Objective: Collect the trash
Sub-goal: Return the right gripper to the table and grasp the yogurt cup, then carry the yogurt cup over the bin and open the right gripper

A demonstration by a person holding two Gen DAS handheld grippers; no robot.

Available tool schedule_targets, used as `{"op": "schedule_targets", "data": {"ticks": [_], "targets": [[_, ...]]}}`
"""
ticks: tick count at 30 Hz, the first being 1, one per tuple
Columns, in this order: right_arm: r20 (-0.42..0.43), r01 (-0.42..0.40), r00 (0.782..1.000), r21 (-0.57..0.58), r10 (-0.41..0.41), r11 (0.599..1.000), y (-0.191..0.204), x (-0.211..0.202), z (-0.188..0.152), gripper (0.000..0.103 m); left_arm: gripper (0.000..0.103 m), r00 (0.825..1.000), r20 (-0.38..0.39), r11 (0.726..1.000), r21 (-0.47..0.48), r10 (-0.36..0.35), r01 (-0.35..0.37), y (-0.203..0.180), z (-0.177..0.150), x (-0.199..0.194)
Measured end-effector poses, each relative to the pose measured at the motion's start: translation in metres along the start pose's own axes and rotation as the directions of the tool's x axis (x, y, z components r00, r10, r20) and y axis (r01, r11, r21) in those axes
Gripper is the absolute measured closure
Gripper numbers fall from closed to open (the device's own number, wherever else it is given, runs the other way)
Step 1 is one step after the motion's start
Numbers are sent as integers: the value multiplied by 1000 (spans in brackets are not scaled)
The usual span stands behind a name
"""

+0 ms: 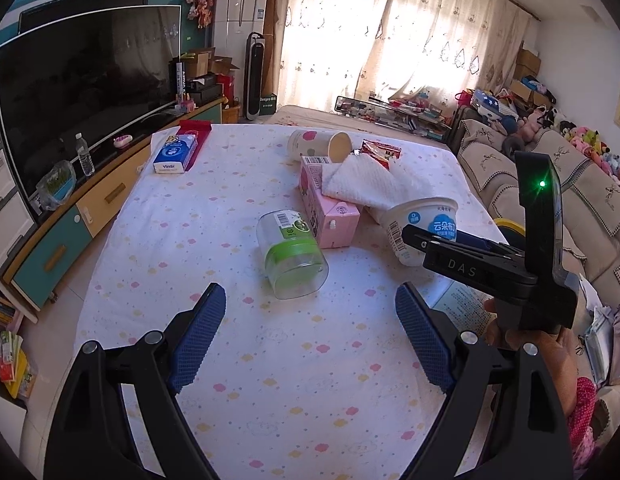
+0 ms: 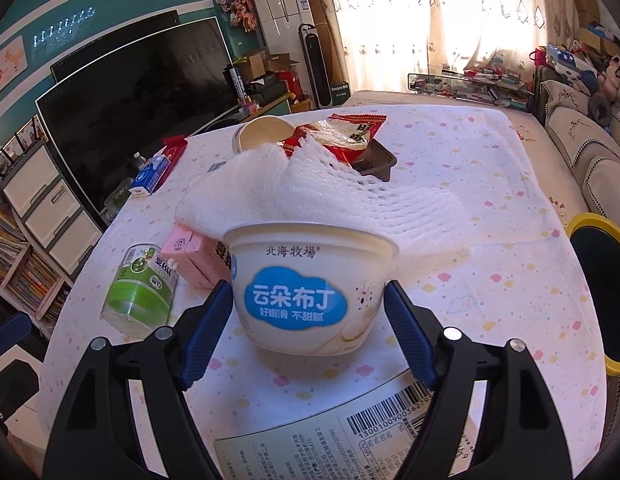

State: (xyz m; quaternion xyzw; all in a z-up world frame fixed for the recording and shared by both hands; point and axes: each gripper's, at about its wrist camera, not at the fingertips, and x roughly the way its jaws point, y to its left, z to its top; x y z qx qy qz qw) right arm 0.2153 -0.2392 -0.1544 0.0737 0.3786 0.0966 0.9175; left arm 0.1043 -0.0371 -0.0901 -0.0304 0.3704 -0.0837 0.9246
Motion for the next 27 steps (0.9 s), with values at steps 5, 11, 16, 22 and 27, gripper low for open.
{"op": "schedule_targets", "data": {"ticks": [5,11,16,22,27], "targets": [[3,-48,999,-12,48,999,1,-16,-6,30,17,1000,1,1000,2,1,-1,0,-1,1],[5,-111,994,-35,111,993,2,-53,-20,30,17,1000,7,1000,-2,1,-1,0,-2,3],[56,-129,990,-34,130,991,-5,-87,-27,30,17,1000,7,1000,1,2,-2,-2,-4,4],[123,-103,987,-14,104,995,-27,-115,-22,30,17,1000,9,1000,11,-2,2,-7,-5,3],[159,-36,987,42,29,998,-69,-128,-18,30,17,1000,17,1000,17,-1,1,-11,-3,3]]}}
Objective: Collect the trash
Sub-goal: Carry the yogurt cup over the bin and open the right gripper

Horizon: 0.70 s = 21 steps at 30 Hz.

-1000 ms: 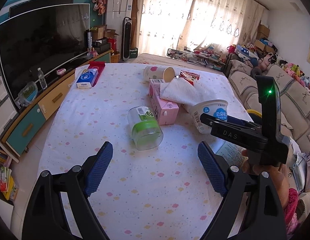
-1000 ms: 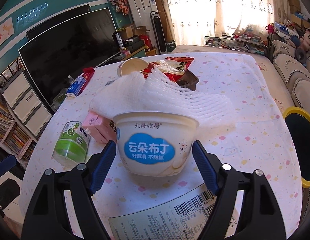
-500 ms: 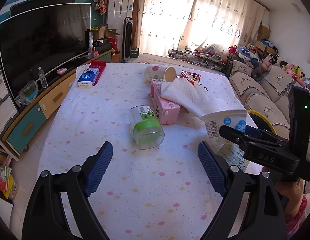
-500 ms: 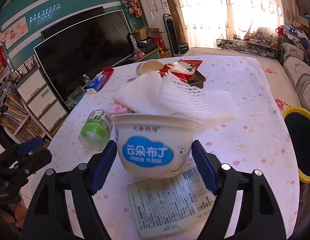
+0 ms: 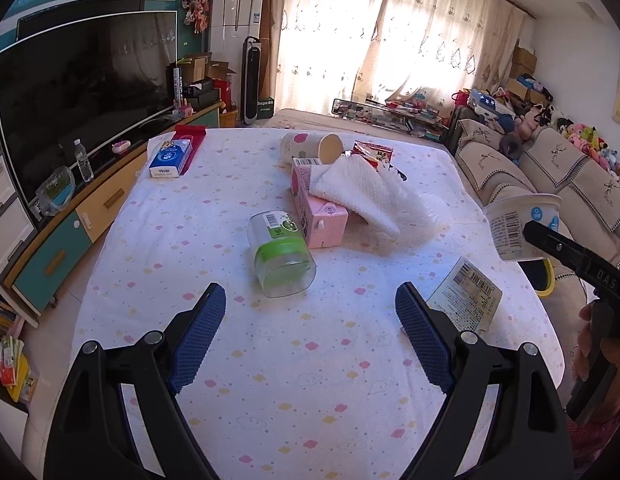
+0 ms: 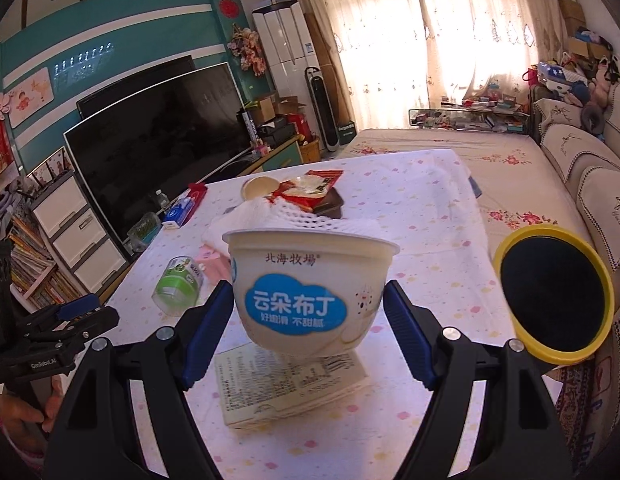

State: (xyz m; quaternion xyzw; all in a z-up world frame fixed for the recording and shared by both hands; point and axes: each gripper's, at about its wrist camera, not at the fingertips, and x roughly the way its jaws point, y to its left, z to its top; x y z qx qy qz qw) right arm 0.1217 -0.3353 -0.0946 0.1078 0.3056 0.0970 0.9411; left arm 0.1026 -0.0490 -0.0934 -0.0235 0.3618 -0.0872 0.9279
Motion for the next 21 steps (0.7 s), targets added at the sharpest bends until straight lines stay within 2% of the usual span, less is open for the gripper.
{"op": "schedule_targets", "data": {"ticks": [6,12,21], "targets": [[29,131,991,51,-132,990,-61,-16,6,30,17,1000,-2,1000,12,-9,9,-15,1,8],[32,254,966,89,-258,963,-124,-16,5,30,17,999,-26,998,39,-39,40,-39,3,26],[-53,359,933,108,-355,927,-213,43,-3,30,17,996,-64,994,89,-57,63,-76,7,47]]}}
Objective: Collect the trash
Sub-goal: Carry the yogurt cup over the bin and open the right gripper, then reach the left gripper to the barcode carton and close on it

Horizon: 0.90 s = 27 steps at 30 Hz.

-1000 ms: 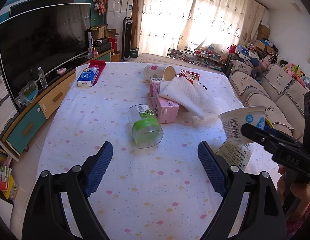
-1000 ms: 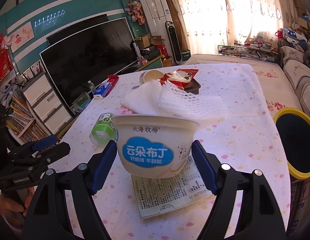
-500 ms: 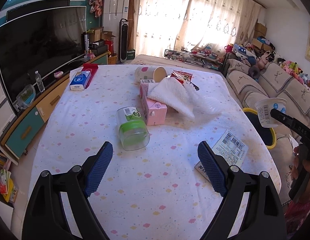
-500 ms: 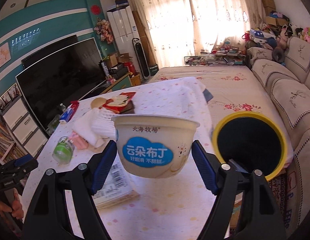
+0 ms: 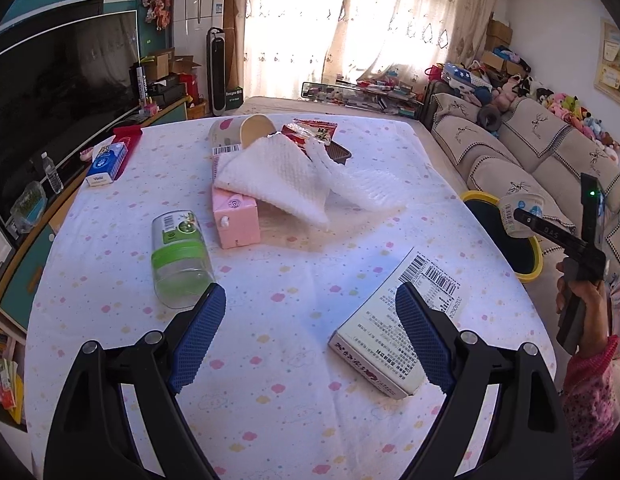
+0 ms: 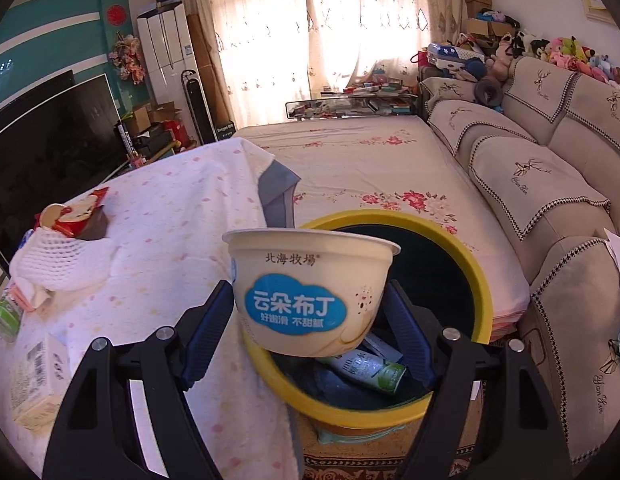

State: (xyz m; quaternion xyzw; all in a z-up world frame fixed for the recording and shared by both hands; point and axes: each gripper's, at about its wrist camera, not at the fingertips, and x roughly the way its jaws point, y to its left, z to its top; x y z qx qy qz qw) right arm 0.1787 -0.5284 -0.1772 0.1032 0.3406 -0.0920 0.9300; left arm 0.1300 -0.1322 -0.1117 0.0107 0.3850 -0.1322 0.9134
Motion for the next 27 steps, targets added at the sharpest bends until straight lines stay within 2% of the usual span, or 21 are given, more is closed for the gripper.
{"op": "schedule_targets", "data": {"ticks": [5,12,14,17,21,27], "targets": [[-51,27,998,-6,-27,1000,-18,45,-4,30,17,1000,-14,1000,12,9,-8,-10,5,9],[-100,45,994,17,-43,999,-29,81,-9,30,17,999,-35,999,35,14,-13,-21,8,18],[-99,26,995,35,-22,999,-34,83,-7,29,17,999,-37,999,42,13,-11,-25,9,20],[-81,45,996,21,-43,999,-35,78,-6,21,17,999,-42,999,50,5,-3,-28,8,21],[-69,49,996,23,-47,999,-35,69,-6,21,17,999,-52,998,66,-4,8,-32,5,26],[-53,52,997,10,-52,999,-30,57,-5,21,17,992,-108,994,78,-69,78,-33,-6,42]]}}
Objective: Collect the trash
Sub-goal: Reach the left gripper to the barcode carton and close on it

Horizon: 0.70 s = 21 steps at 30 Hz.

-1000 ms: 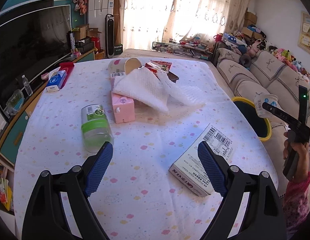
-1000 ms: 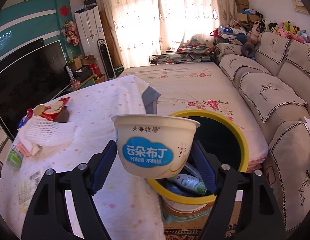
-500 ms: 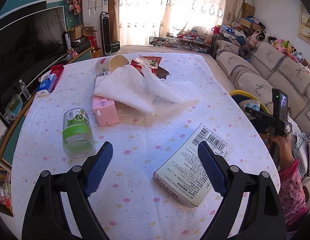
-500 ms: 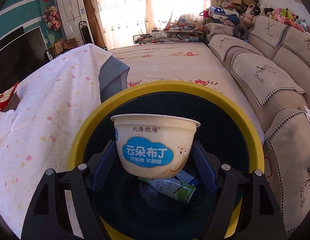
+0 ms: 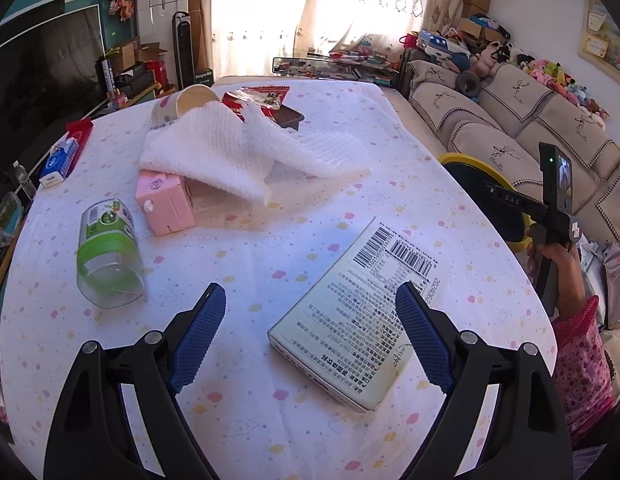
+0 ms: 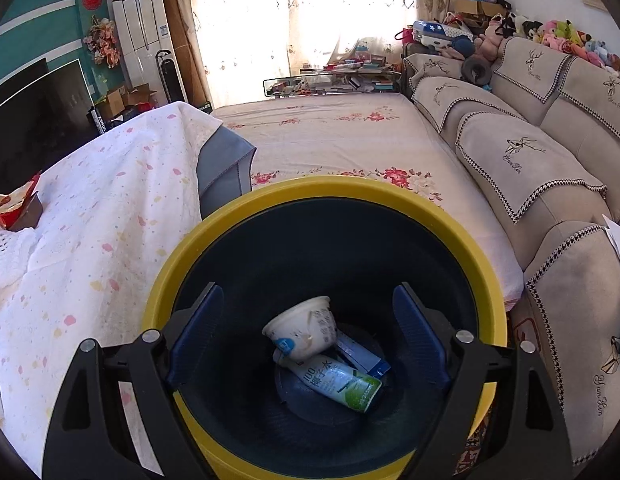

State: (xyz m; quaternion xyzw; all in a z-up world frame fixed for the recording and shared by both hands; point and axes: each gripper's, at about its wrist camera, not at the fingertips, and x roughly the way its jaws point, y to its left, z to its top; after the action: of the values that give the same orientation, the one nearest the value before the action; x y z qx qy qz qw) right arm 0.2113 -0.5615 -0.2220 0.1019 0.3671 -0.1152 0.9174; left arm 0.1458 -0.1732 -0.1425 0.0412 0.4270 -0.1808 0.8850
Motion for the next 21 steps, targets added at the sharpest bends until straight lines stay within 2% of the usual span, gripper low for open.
{"op": "schedule_targets", "data": {"ticks": [7,11,15,19,21], "targets": [[4,-1,1000,-13,1,1000,5,-5,4,21,16,998,-43,999,20,-37,38,1,-7,18],[5,-7,1000,-20,7,1000,10,-7,5,21,14,994,-63,995,23,-91,92,-1,-11,19],[5,-14,1000,-18,14,1000,12,-8,5,21,13,988,-88,988,87,-123,131,-22,-20,12],[9,-20,1000,-12,20,1000,11,-10,4,21,13,975,-121,971,134,-184,199,-46,-28,4],[11,-23,1000,-10,23,1000,10,-12,4,21,13,977,-117,966,167,-178,196,-57,-28,1]]}}
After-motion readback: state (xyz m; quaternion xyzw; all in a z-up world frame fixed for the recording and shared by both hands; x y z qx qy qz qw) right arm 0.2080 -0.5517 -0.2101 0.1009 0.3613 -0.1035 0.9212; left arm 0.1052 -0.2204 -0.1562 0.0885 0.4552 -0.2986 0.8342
